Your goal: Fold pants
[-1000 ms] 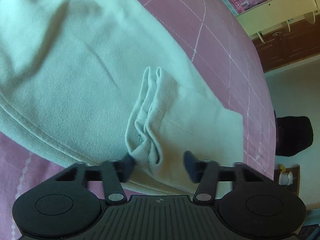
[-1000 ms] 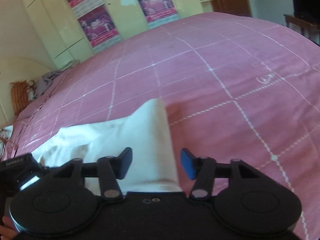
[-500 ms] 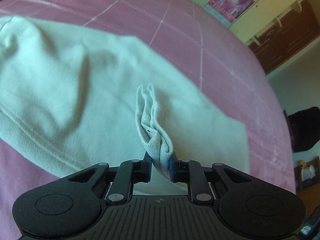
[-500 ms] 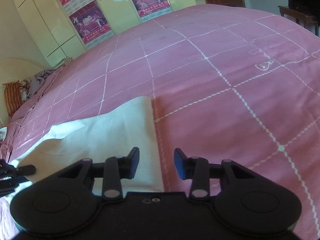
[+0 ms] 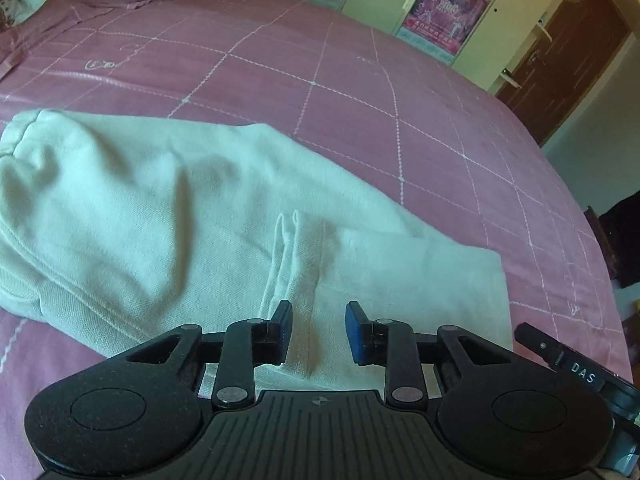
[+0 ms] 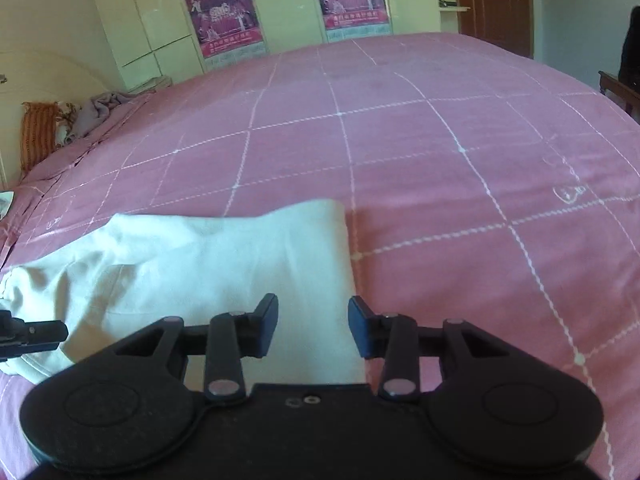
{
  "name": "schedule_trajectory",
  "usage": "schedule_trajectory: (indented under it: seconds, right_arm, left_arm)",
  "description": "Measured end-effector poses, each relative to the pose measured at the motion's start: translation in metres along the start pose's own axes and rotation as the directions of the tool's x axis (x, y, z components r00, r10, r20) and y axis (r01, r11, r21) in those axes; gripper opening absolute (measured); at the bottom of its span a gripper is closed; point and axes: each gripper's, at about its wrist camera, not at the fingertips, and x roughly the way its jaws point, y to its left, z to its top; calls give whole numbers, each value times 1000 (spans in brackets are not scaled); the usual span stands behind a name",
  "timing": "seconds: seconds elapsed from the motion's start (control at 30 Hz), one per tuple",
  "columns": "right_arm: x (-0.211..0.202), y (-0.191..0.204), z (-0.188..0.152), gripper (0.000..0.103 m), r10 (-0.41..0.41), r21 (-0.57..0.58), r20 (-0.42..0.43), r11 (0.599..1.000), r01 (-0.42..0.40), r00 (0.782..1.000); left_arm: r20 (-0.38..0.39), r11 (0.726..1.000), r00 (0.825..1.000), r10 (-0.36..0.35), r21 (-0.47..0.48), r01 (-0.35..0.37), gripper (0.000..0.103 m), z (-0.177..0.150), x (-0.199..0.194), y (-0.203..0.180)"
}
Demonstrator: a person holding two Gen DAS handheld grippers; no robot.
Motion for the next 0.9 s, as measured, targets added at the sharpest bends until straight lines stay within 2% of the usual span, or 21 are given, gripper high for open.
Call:
schedule_trajectory:
  seconds: [0.07,0.13,0.2,0.23,0.3,0.5,0.57,0.63,0.73,0.8,0.87,0.9]
  right_arm:
    - [10,14,3,39,6,-34,-13,999,-7,1000]
    - [25,23,-3,39,3,-50,-50,999,-6,999]
    - [44,31,-19,41,-19,-80,-138,997,8,990]
    - [47,36,-28,41,-38,-125,-126,992,22,991]
    - [42,49,-40,41,-77,-231,-85,971,55,993]
    - [36,51,-37,41,-77,-251,-111,967,47,991]
    - [31,52,-28,39,-65,-216,-125,976,37,990]
    - [20,51,-21,40,-34,-171,-90,985,19,995]
    - [14,60,-21,42,-18,-180,-62,984,7,998]
    - [21,66,-25,45,-24,-197,-82,980,7,996]
    - [38,68,-38,46,-35,-218,-164,976,-2,986]
    - [37,71,-44,46,-41,-249,-136,968,6,990]
  left_arm:
    - [-10,1000,1000,6,-13,-6,39,-3,7,-2]
    - [-64,1000,998,10,-6,-10,43,-10,25,-3]
    - [-85,997,994,63,52,-59,46,-23,40,-5]
    - [-89,991,991,99,104,-90,47,-28,44,-7]
    - [-82,983,991,103,163,-89,47,-32,45,-11]
    - [-101,975,985,137,188,-116,47,-27,39,-19]
    - [-95,977,986,136,180,-118,47,-26,32,-19]
    - [-84,978,986,144,161,-129,47,-27,27,-17]
    - [-99,976,981,164,162,-147,48,-30,32,-14]
    - [-100,975,981,168,166,-150,50,-33,36,-13]
    - [-99,975,981,167,163,-150,51,-35,37,-12]
    - [-98,975,981,168,164,-150,51,-35,37,-12]
